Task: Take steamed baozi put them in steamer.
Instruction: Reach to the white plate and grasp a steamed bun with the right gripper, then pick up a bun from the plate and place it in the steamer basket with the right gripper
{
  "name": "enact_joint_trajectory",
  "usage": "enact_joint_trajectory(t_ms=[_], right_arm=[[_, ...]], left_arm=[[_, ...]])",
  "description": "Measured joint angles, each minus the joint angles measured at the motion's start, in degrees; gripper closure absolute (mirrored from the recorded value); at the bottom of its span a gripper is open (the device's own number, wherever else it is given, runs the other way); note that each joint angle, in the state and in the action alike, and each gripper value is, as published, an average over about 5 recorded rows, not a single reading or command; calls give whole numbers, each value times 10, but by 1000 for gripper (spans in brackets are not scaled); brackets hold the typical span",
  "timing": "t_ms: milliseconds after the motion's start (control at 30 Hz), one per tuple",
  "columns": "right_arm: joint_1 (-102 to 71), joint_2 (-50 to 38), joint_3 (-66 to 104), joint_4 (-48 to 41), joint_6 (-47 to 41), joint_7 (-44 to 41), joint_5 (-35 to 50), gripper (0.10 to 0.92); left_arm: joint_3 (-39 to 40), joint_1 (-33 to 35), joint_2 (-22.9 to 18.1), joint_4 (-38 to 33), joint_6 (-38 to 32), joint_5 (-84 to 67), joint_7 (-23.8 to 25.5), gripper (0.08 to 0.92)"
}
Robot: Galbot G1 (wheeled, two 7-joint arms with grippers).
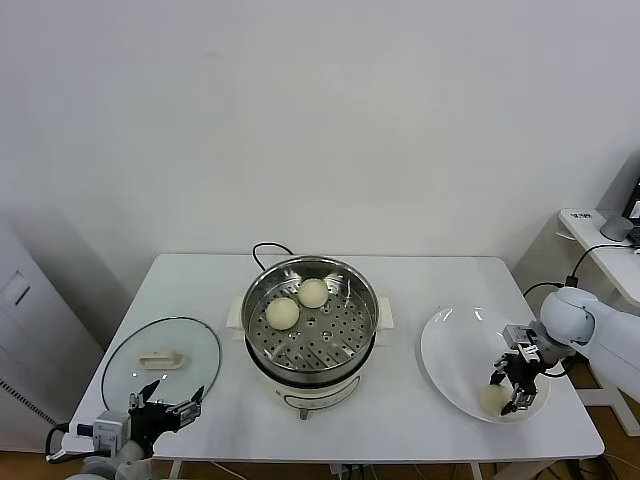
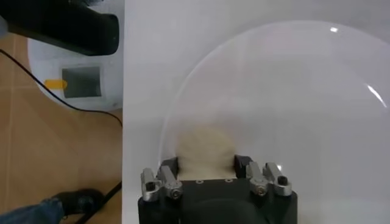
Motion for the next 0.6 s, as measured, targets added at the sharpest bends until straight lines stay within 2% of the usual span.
enact_joint_trajectory(t_ms=[300,600], right_arm=[[62,-8,-41,19,4,-12,21,495],[261,25,-156,31,31,-24,90,492]], left_arm=[[2,-1,-2,-1,1,0,-3,177],[0,1,-2,-4,1,0,-3,177]])
